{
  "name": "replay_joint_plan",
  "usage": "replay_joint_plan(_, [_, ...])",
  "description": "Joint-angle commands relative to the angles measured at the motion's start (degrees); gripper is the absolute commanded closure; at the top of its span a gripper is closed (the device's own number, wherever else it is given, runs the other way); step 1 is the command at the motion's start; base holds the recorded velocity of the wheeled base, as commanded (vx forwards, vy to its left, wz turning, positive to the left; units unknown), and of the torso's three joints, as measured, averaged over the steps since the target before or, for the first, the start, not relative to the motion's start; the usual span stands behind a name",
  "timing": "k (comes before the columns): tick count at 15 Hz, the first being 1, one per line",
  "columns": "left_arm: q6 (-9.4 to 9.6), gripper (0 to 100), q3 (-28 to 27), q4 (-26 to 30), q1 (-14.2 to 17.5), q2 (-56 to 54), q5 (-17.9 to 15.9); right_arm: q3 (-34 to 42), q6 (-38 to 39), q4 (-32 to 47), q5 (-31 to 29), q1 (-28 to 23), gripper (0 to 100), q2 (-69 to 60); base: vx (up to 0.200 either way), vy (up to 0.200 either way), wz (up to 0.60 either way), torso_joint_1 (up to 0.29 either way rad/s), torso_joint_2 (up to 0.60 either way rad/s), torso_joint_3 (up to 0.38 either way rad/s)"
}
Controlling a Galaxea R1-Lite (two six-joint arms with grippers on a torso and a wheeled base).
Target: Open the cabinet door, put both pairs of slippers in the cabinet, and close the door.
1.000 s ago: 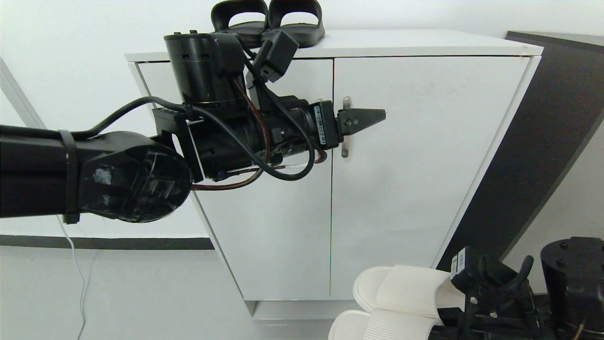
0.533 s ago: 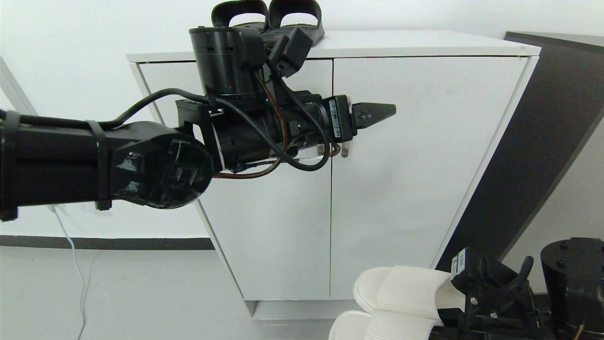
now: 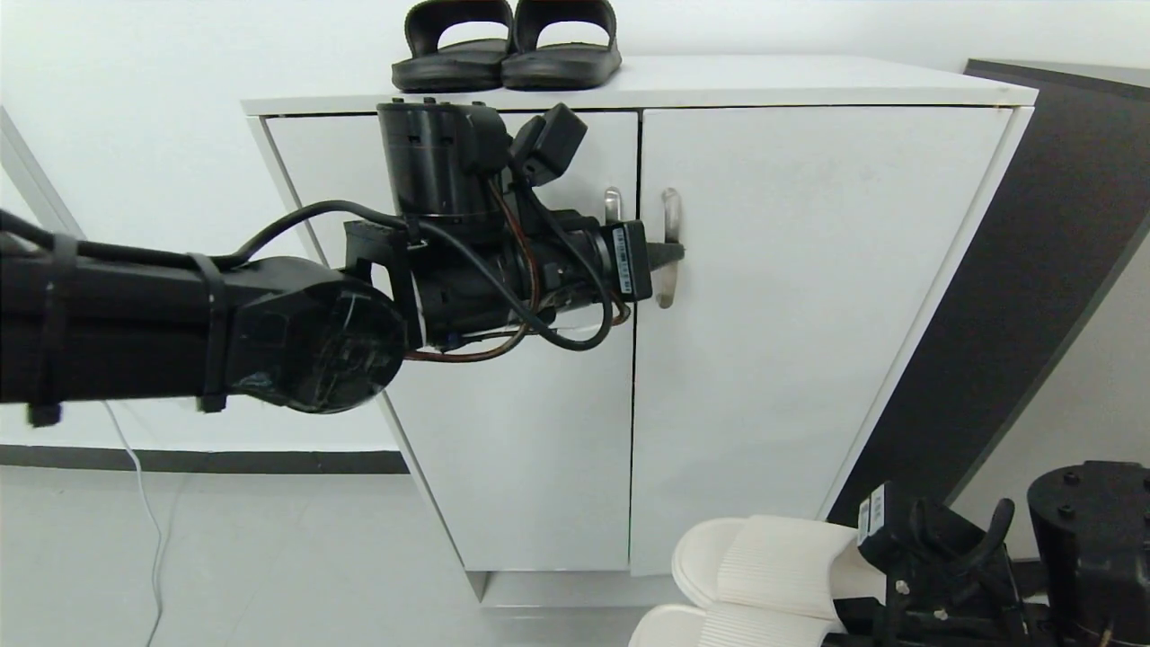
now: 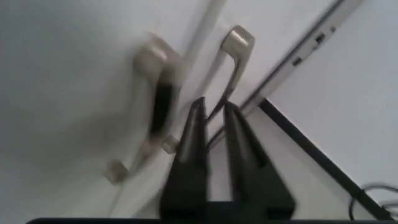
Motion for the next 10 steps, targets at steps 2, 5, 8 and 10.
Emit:
replay_joint_plan(2, [-0.17, 100, 5.4, -0.6, -1.4, -5.6, -0.2, 1.5, -0.1, -0.1, 2.6, 1.2, 100, -1.1, 0.0, 0.0, 0.0, 0.0, 0.0, 0.0])
replay_joint_plan(5, [-0.17, 100, 10.4, -2.4, -3.6, -9.3, -0.2, 3.7, -1.6, -0.1, 9.9, 1.2, 100, -4.4, 0.0, 0.0, 0.0, 0.0, 0.0, 0.0])
replay_joint_plan(8, [-0.08, 100, 14.5, -4.0, -5.5, -12.6, -0.1, 5.1, -3.8, -0.1, 10.7, 1.2, 100, -4.5, 0.0, 0.0, 0.0, 0.0, 0.0, 0.0])
replay_joint_plan(10, [-0.17, 100, 18.4, -5.5, -5.6, -15.6, -0.1, 5.5, -4.8, 0.0, 10.7, 1.2, 100, -4.2, 0.0, 0.0, 0.0, 0.0, 0.0, 0.0])
